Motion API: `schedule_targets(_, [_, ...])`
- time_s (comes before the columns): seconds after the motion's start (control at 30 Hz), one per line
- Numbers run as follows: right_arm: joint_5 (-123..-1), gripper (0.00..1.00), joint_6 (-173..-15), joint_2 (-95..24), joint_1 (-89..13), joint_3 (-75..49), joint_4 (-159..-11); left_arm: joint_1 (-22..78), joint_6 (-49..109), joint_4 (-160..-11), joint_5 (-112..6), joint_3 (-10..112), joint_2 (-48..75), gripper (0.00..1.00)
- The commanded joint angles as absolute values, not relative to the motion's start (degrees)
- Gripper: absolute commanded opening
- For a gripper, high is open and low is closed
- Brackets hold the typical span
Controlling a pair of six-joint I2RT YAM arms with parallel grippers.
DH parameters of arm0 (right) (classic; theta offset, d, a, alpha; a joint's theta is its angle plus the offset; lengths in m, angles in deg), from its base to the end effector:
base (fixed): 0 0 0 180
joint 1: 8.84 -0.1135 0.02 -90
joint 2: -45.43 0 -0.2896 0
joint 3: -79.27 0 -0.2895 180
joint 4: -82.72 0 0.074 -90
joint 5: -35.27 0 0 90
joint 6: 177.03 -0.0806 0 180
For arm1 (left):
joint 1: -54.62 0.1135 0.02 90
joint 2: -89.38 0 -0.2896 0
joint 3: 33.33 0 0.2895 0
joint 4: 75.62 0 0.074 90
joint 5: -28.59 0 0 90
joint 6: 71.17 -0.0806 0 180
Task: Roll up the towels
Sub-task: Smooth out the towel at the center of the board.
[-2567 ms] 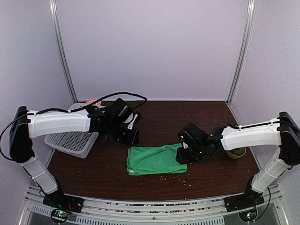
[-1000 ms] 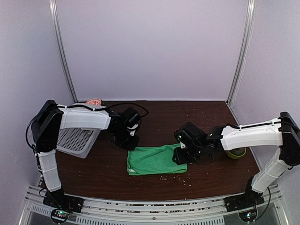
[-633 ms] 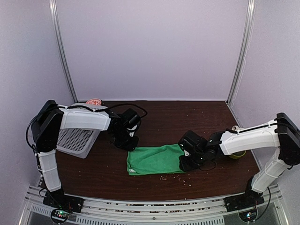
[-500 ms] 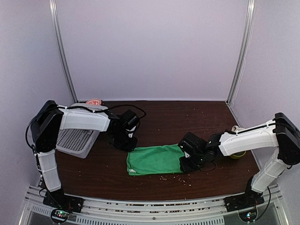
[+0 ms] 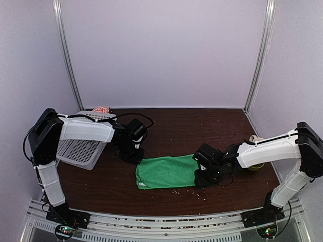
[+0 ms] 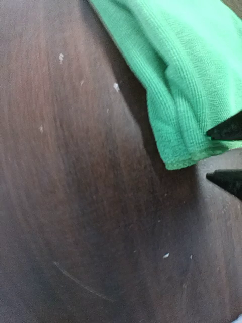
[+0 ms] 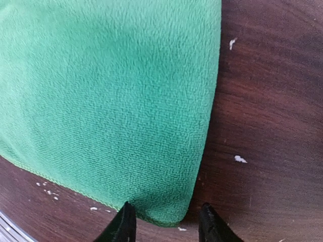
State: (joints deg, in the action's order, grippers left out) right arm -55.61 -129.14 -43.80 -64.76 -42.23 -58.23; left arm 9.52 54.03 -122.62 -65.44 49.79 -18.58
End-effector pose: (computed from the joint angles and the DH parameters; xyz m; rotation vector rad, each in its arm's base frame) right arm 0.1774 0.2644 0.1101 -0.3519 2.8728 0.4041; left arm 0.3006 -0.2936 0.1207 0.2297 2.8372 -0.2168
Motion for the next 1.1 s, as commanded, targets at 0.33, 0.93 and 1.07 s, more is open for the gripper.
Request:
schedule_targets(0.33, [-50.34,0.46,-128.47,-40.15,-63.12,-29.25,-54.50,4.32,50.93,-123.57,-54.64,52.11,-6.09,0.26])
schedule_targets(0.93, [-51.25,0.45,-131.63,-39.24,-60.44,-30.69,-60.28,0.11,51.57,-119.91,-50.87,34.98,-6.30,0.00])
schedule_targets(1.07, [-51.80,0.45,-131.82,-39.32,-60.43,-31.11,-60.71,0.13,52.34,-119.95,-52.95,31.49,-6.41,0.00])
